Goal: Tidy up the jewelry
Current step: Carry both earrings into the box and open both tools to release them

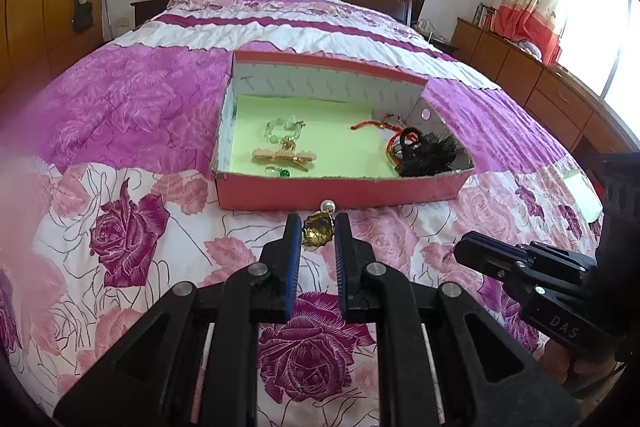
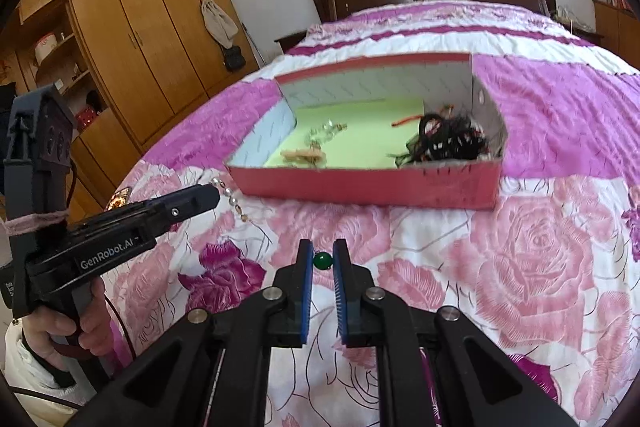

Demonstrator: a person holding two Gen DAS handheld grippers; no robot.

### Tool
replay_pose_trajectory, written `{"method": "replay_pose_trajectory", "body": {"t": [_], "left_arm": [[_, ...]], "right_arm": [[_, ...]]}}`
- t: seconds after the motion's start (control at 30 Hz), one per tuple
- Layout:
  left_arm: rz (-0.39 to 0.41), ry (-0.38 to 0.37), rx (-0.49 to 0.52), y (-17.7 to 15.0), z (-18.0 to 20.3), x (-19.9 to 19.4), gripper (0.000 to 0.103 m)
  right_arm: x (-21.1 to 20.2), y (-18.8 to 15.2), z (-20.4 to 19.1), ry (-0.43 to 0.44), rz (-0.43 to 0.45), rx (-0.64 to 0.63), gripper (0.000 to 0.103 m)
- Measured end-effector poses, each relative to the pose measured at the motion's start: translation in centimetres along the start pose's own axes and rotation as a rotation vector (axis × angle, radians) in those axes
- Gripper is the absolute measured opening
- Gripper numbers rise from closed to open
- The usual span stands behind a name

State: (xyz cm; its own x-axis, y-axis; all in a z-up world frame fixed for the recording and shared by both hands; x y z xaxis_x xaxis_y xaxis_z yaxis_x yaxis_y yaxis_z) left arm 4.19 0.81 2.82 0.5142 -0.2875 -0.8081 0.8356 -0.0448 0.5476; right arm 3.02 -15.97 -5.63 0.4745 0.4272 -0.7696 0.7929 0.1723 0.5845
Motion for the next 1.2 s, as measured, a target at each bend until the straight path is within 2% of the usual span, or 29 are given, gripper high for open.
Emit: {"method": "replay_pose_trajectory", "body": {"t": [0.4, 0.8, 0.97, 1.2], "left_arm": [[0.077, 0.013, 0.028, 1.1, 1.1, -1.0, 0.008], [0.176, 0.020, 0.036, 3.4, 1.6, -1.0, 0.008], [0.229, 0.033, 0.032, 4.5, 1.5, -0.1, 0.008], [0.290, 0.073, 0.028, 5.8, 0.9, 1.6, 0.008]], "right_arm": [[-1.7, 1.0, -0.4, -0.030, 0.114, -0.028, 0.012], [-2.3, 3.5, -0.5, -0.077, 0.227, -0.048, 0.012], [-1.6, 4.8, -0.7, -0.130, 0.272, -0.086, 0.012], [0.3, 6.9, 0.3, -0.148, 0.295, -0.084, 0.012]]}}
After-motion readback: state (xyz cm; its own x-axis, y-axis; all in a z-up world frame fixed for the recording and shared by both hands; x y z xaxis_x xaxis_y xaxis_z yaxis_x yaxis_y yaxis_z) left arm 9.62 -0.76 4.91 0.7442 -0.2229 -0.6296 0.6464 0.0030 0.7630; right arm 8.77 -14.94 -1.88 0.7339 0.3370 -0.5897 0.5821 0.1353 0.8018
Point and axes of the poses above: each gripper's, at about its wrist camera, not at the fingertips, and x roughly the way its jaws point, z to its right, y to its top, the point moved 1 cm from there along x, roughly the way its jaws point, and after that the axes turned 14 degrees about -z, right-handed, at the moved point
